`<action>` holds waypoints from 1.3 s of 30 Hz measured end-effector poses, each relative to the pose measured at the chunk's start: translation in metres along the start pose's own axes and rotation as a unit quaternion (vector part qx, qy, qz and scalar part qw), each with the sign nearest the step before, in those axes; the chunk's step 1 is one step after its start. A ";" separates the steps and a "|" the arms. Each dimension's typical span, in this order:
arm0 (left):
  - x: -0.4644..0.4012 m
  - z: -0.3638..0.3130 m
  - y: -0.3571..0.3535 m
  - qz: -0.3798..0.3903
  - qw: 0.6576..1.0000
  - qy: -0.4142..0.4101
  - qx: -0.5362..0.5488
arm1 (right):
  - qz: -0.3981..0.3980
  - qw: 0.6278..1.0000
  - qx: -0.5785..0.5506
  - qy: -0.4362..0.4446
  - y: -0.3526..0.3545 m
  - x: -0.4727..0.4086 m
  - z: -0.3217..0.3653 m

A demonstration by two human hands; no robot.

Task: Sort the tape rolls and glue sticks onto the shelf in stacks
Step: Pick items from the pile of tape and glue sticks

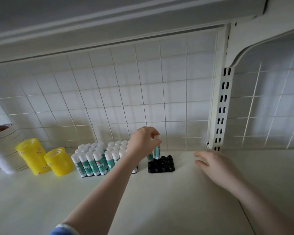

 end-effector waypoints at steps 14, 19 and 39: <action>-0.008 0.009 -0.004 0.052 0.998 0.027 0.003 | 0.030 0.999 -0.001 0.011 -0.009 -0.002 0.001; -0.007 0.008 -0.007 0.071 0.997 0.012 -0.001 | 0.034 0.999 0.002 0.010 -0.009 -0.002 0.000; 0.004 -0.005 -0.002 0.085 0.995 -0.011 -0.044 | 0.028 0.999 -0.021 -0.002 -0.006 0.001 0.000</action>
Point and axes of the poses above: each hand's wrist, its own x-axis away from the middle knuckle, its own y-axis out of the back of the hand, z = x × y, the point moved 10 cm from there along -x, towards the middle knuckle, and after that the axes turned 7 degrees about y, right-handed, at the moved point
